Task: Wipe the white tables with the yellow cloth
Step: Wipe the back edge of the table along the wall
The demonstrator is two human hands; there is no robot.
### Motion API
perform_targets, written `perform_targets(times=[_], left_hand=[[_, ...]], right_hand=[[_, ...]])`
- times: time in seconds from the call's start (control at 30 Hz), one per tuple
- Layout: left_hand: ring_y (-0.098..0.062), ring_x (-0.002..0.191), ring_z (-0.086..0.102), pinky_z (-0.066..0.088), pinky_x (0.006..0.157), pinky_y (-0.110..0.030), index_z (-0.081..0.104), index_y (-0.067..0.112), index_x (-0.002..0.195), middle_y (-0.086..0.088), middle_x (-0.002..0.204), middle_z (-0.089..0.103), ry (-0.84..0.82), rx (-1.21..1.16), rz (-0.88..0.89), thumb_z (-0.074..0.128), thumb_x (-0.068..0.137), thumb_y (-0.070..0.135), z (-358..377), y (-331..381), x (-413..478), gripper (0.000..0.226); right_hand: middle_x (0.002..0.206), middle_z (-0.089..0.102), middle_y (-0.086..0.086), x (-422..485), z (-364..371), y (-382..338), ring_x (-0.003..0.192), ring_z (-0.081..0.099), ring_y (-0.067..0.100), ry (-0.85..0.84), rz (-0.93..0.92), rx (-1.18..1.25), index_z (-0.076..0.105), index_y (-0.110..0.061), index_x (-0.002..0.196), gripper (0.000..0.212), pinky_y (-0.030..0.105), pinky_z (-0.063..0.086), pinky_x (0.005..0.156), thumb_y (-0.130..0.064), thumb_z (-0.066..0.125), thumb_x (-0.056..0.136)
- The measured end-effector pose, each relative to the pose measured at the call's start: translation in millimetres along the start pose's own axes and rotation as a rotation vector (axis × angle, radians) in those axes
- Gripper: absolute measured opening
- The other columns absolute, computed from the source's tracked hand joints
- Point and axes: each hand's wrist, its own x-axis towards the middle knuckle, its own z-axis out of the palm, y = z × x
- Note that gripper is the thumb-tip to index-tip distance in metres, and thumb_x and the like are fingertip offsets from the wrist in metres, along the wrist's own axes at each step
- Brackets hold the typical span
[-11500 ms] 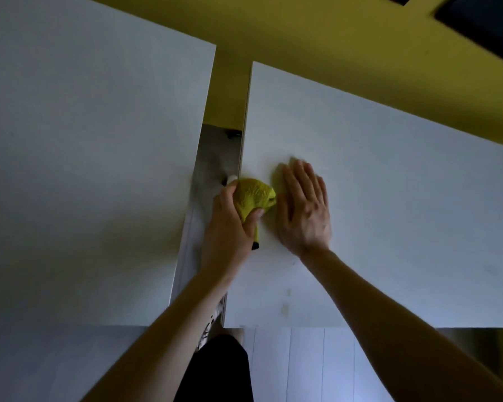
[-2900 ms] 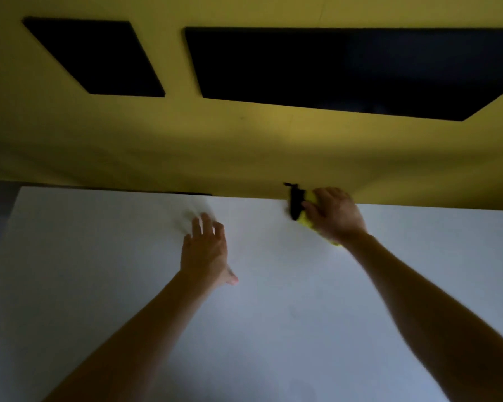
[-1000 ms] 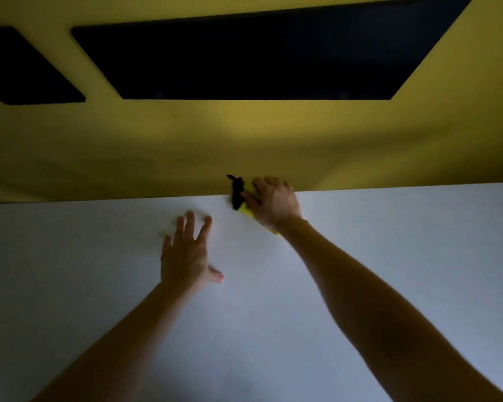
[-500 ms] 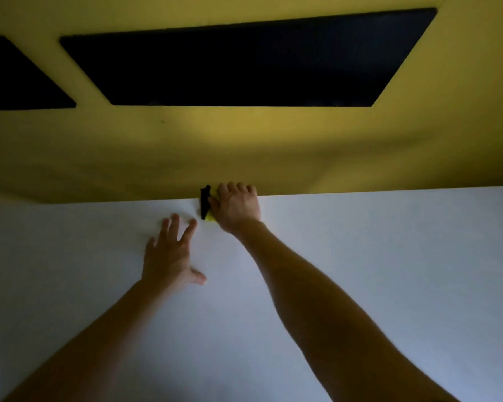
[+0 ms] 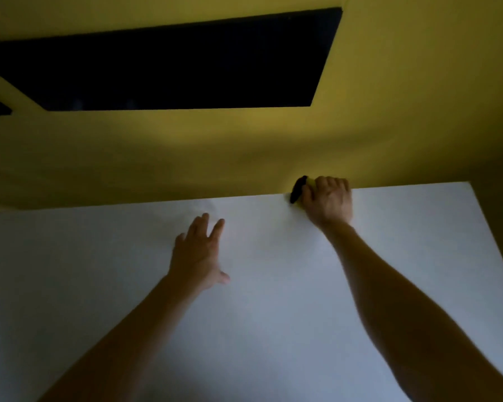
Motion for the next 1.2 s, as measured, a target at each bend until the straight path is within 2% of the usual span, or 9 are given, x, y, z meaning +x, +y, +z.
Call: perform_targets(times=[0.2, 0.33, 0.5, 0.57, 0.63, 0.73, 0.9, 1.03, 1.2], left_hand=[[-0.038, 0.168, -0.004, 0.026, 0.132, -0.058, -0.006, 0.024, 0.172, -0.015, 0.181, -0.012, -0.079, -0.025, -0.104, 0.090, 0.070, 0.073, 16.0, 53.1, 6.8, 0.149], [-0.041, 0.167, -0.009, 0.028, 0.130, -0.061, -0.008, 0.017, 0.171, -0.020, 0.179, -0.016, -0.062, 0.018, -0.154, 0.095, 0.065, 0.069, 27.8, 64.3, 10.5, 0.157], [-0.043, 0.167, -0.009, 0.028, 0.131, -0.059, -0.013, 0.016, 0.171, -0.022, 0.178, -0.019, -0.084, 0.063, -0.139, 0.091, 0.067, 0.072, 29.2, 61.3, 13.1, 0.157], [-0.045, 0.166, -0.007, 0.030, 0.130, -0.060, -0.013, 0.013, 0.170, -0.025, 0.177, -0.018, -0.086, 0.082, -0.122, 0.091, 0.068, 0.072, 30.2, 61.5, 15.0, 0.157], [-0.048, 0.166, -0.007, 0.030, 0.129, -0.062, -0.012, 0.011, 0.170, -0.028, 0.176, -0.017, -0.094, 0.096, -0.125, 0.092, 0.068, 0.070, 29.8, 64.9, 15.4, 0.157], [-0.049, 0.165, -0.007, 0.031, 0.129, -0.062, -0.013, 0.010, 0.169, -0.029, 0.176, -0.017, -0.103, 0.114, -0.135, 0.092, 0.069, 0.069, 29.7, 66.8, 17.1, 0.157], [-0.043, 0.167, -0.007, 0.028, 0.131, -0.058, -0.015, 0.015, 0.170, -0.022, 0.178, -0.018, -0.109, 0.118, -0.146, 0.087, 0.071, 0.076, 28.2, 63.1, 14.4, 0.155], [-0.041, 0.167, -0.010, 0.029, 0.131, -0.057, -0.017, 0.015, 0.170, -0.022, 0.178, -0.020, -0.092, 0.102, -0.111, 0.084, 0.073, 0.077, 29.5, 58.1, 13.1, 0.153], [-0.044, 0.167, -0.008, 0.024, 0.132, -0.059, -0.018, 0.015, 0.170, -0.024, 0.177, -0.019, -0.058, 0.101, -0.087, 0.081, 0.073, 0.081, 36.2, 54.7, 13.2, 0.154]], right_hand=[[0.123, 0.070, 0.008, -5.8, 8.0, -143.4, 0.117, 0.063, 0.032, -0.295, -0.309, 0.081, 0.063, -0.018, 0.122, 0.049, 0.049, 0.043, 0.105, -0.057, 0.036, 0.110], [0.122, 0.069, 0.012, 9.7, 1.6, -64.2, 0.117, 0.062, 0.036, -0.297, -0.371, 0.131, 0.061, -0.017, 0.121, 0.048, 0.046, 0.045, 0.100, -0.060, 0.043, 0.108], [0.101, 0.070, 0.020, 20.7, -27.9, 113.0, 0.101, 0.064, 0.044, -0.089, -0.096, 0.054, 0.063, -0.012, 0.101, 0.061, 0.051, 0.048, 0.093, -0.066, 0.035, 0.098], [0.096, 0.069, 0.022, 20.1, -28.8, 129.5, 0.096, 0.064, 0.045, -0.036, -0.018, -0.015, 0.065, -0.007, 0.096, 0.057, 0.053, 0.048, 0.096, -0.057, 0.039, 0.097], [0.093, 0.069, 0.019, 16.7, -19.8, 94.9, 0.093, 0.064, 0.043, -0.022, -0.004, -0.078, 0.071, -0.010, 0.093, 0.051, 0.053, 0.048, 0.095, -0.051, 0.039, 0.096], [0.101, 0.072, 0.009, 5.8, -0.1, -15.6, 0.101, 0.066, 0.037, -0.147, -0.203, -0.013, 0.073, -0.023, 0.103, 0.047, 0.049, 0.044, 0.096, -0.059, 0.041, 0.101], [0.121, 0.068, 0.011, -8.1, 10.4, -121.2, 0.117, 0.060, 0.035, -0.249, -0.332, 0.129, 0.064, -0.018, 0.124, 0.048, 0.051, 0.041, 0.106, -0.056, 0.040, 0.109], [0.094, 0.069, 0.011, 10.3, 9.9, -3.4, 0.095, 0.065, 0.040, -0.062, -0.338, 0.228, 0.068, -0.020, 0.104, 0.033, 0.045, 0.048, 0.084, -0.052, 0.059, 0.100], [0.094, 0.067, 0.019, 20.7, -30.1, 171.4, 0.093, 0.061, 0.044, 0.046, -0.065, 0.019, 0.067, -0.010, 0.100, 0.043, 0.051, 0.048, 0.090, -0.048, 0.049, 0.099]])
